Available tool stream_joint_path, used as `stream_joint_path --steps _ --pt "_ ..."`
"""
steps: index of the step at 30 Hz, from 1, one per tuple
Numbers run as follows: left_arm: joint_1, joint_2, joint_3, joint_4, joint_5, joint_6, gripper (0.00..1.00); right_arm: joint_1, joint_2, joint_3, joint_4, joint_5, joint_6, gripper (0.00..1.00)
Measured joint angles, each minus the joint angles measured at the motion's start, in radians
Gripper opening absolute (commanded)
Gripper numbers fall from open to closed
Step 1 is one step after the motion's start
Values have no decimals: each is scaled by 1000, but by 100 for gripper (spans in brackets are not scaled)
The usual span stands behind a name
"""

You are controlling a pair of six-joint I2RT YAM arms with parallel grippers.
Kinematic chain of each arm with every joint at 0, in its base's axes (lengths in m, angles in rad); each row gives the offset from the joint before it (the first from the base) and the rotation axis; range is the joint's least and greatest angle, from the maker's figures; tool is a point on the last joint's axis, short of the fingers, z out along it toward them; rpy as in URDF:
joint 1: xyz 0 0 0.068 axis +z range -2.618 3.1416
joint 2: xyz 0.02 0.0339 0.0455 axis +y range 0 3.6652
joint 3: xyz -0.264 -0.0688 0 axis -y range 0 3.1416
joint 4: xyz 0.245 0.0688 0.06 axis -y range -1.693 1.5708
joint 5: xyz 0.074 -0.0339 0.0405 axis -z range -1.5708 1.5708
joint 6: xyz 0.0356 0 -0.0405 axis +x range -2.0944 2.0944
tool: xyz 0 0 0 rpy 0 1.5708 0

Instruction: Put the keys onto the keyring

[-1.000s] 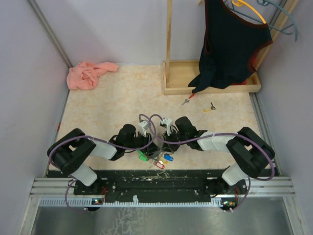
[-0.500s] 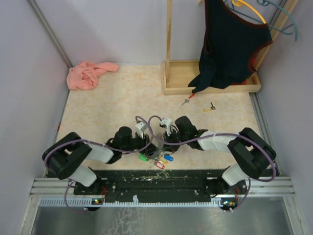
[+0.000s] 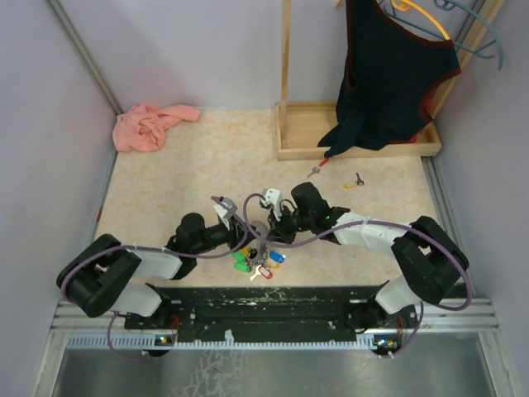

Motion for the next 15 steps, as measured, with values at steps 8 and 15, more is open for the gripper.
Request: stream_joint_path --steps 8,15 --pt "84 71 -151 279 89 65 51 -1 0 0 8 -52 -72 0" --pt "84 258 -188 526 205 106 60 -6 2 0 12 -94 -126 0"
